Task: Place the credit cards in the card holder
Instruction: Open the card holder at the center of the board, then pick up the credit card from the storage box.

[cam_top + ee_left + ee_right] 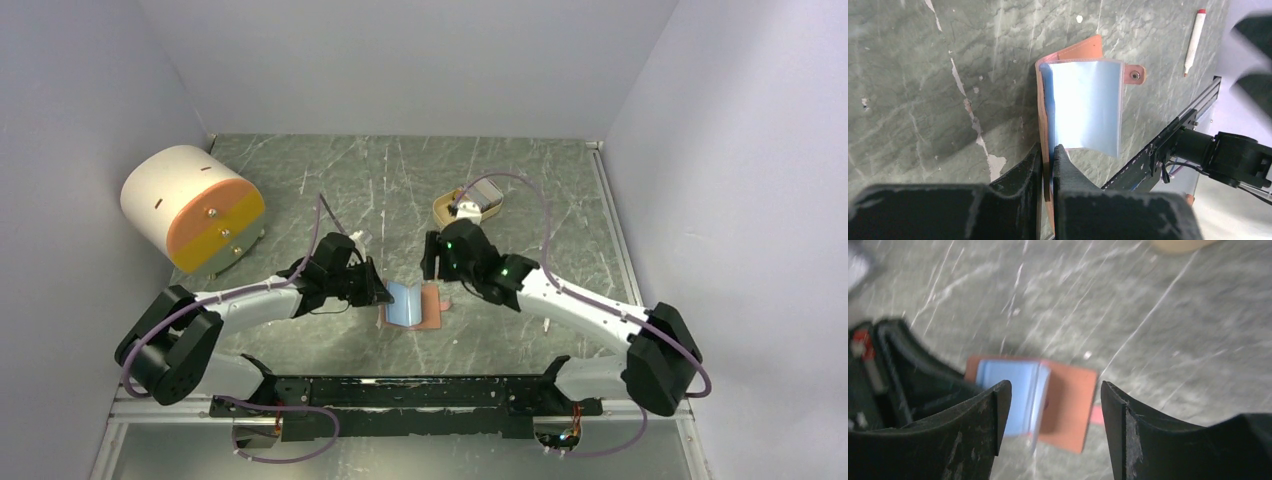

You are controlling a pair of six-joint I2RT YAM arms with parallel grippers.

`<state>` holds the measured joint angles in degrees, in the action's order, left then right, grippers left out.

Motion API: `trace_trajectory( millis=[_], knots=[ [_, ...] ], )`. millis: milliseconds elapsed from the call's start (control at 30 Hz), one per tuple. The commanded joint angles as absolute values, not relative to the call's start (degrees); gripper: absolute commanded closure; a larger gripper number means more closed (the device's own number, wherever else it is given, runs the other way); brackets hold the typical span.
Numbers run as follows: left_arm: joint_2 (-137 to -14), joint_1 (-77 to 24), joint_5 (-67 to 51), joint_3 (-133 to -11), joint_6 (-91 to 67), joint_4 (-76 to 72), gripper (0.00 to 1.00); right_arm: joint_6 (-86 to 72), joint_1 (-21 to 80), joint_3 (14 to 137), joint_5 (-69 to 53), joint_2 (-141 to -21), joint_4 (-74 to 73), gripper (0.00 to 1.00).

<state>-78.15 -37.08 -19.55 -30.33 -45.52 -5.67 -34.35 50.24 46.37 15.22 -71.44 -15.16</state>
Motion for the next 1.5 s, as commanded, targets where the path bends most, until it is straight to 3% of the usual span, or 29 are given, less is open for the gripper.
trace_trajectory(
  millis=[0,233,800,1467],
  knots=[
    [-76.7,-37.5,-17.6,-33.5,-42.9,1.8,0.91,-24.5,42.6,51.6,15.8,-76.3,-13.1,0.31],
    [-75.2,-37.4,-18.9,-34.0,-42.3,3.4,0.91,-9.9,33.5,63.3,20.8,-90.0,-10.0,0.3],
    [-72.3,-37.4,-21.5,-30.3,-44.7,-1.6,0.91,11.5,27.3,85.4,30.9,-115.4,-12.8,0.23],
    [-73.4,-37.4,-22.4,-29.9,-45.2,-2.8,0.91,14.3,25.8,86.3,28.2,-119.7,-14.1,0.17]
  ],
)
